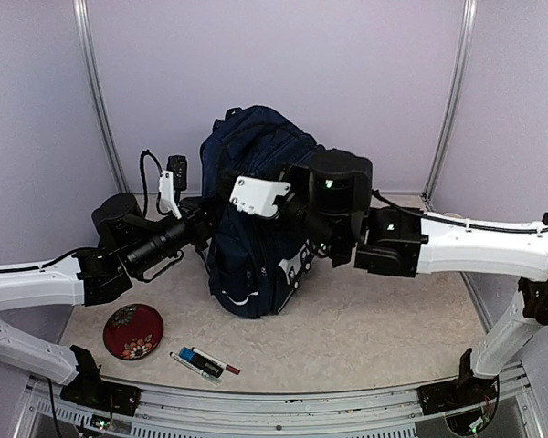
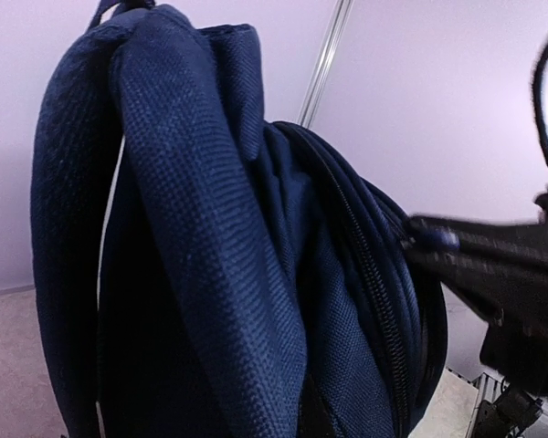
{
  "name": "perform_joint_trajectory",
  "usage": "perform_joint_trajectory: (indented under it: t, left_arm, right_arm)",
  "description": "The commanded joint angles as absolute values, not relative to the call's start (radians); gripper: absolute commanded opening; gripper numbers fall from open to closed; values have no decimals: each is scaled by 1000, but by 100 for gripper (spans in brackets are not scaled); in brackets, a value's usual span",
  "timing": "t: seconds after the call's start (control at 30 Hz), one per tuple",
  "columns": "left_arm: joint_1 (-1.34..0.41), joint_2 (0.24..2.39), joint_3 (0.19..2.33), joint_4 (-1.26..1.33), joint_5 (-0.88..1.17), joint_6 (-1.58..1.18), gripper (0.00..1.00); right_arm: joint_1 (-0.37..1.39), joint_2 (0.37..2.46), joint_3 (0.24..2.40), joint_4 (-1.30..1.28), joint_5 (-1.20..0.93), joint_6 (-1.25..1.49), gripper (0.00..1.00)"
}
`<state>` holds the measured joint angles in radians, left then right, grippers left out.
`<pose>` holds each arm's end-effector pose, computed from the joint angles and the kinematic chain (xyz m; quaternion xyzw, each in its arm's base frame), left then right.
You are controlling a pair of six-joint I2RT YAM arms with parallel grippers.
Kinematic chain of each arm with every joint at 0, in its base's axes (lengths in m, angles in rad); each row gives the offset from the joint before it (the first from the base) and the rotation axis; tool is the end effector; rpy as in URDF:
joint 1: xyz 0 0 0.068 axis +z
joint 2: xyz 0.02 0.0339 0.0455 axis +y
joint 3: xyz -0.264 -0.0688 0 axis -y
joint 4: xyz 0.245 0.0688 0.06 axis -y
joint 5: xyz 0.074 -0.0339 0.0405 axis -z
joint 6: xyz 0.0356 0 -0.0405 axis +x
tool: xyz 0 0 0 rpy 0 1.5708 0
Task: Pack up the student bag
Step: Unzip the upper front pocket of the student bag, then hold the upper front pocket of the student bag.
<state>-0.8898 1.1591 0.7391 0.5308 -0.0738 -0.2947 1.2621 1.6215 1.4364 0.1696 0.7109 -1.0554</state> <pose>0.1729 -0.2092 0.3224 0.1691 0.6452 -0.3953 0.6316 0.1395 0.3609 0.3895 -0.5143 0.4913 -0.1788 0.6798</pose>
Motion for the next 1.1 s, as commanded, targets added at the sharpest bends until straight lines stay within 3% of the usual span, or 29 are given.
perform_joint_trajectory:
  t: [0.0,0.17,0.37,0.47,0.63,0.77,1.07]
  left_arm:
    - [-908,1078,775,658,8,-205,0]
    - [-907,1060,781,621,39,-155,0]
    - [-905,1058,810,575,61,-122,2]
    - [-905,1100,863,517,97,-116,48]
    - [-921,1199,934,454,163,-129,97]
    - [-964,1251,974,403,128,-90,99]
    - [-1054,1355,1087,227,-212,76,98]
  right_arm:
    - [1090,1441,1466,31,498,-554,0]
    - [874,1306,1321,0,148,-224,0]
    - [794,1307,1258,12,-41,-119,0]
    - [793,1328,1264,38,-80,-88,0]
    - [793,1350,1278,77,-75,-44,0]
    - [797,1361,1292,82,-60,-9,0]
    - [841,1374,1316,82,-19,-46,0]
